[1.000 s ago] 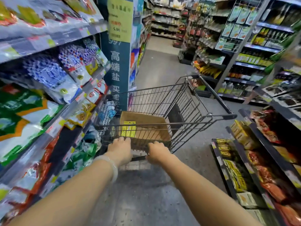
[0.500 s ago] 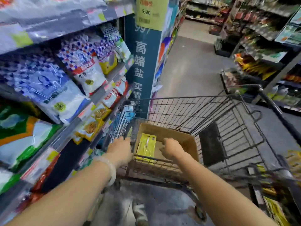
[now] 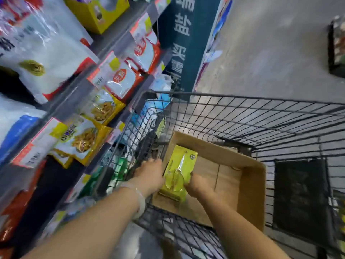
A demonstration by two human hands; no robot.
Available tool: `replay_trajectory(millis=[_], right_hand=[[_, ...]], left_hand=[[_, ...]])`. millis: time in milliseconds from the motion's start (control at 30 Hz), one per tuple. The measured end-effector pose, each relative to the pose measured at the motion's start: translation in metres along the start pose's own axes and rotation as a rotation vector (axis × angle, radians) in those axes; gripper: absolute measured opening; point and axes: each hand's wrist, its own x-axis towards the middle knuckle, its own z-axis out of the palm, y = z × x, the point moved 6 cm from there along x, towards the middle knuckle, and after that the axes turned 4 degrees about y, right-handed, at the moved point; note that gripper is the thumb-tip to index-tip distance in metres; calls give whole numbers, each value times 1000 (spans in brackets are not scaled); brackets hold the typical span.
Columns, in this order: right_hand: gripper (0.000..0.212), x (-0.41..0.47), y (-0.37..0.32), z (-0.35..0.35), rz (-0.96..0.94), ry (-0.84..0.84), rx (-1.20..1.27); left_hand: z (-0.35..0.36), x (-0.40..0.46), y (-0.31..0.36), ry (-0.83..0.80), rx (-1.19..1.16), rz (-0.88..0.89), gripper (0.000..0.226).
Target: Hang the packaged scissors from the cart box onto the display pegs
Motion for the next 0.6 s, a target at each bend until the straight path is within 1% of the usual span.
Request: replay_trajectory(millis=[67, 100, 167, 200, 233, 333, 433, 467, 567, 600], right_hand=[[53, 26, 6, 16, 21, -11, 51], [61, 40, 10, 25, 35, -16, 97], [82, 64, 18, 44, 95, -21, 214], [88, 71, 20, 48, 133, -8, 298], [88, 79, 23, 52, 159, 14, 363], [73, 87, 22, 52, 170, 57, 414], [43, 84, 27, 48, 163, 66, 429], [38, 82, 32, 45, 187, 64, 447], [37, 69, 46, 32, 255, 51, 533], [29, 62, 47, 24, 248, 61, 577]], left_hand=[[12, 17, 3, -21, -8, -2, 41], [19, 25, 4, -31, -4, -2, 41], [33, 36, 2, -51, 13, -8, 46], [39, 41, 1, -62, 21, -18, 50], [44, 44, 0, -65, 22, -30, 54], [50, 49, -1, -32, 9, -47, 56], [51, 48, -2, -38, 3, -67, 52], [50, 47, -2, -48, 5, -71, 51], [44, 41, 3, -76, -9, -65, 56], [41, 38, 6, -79, -39, -57, 59]])
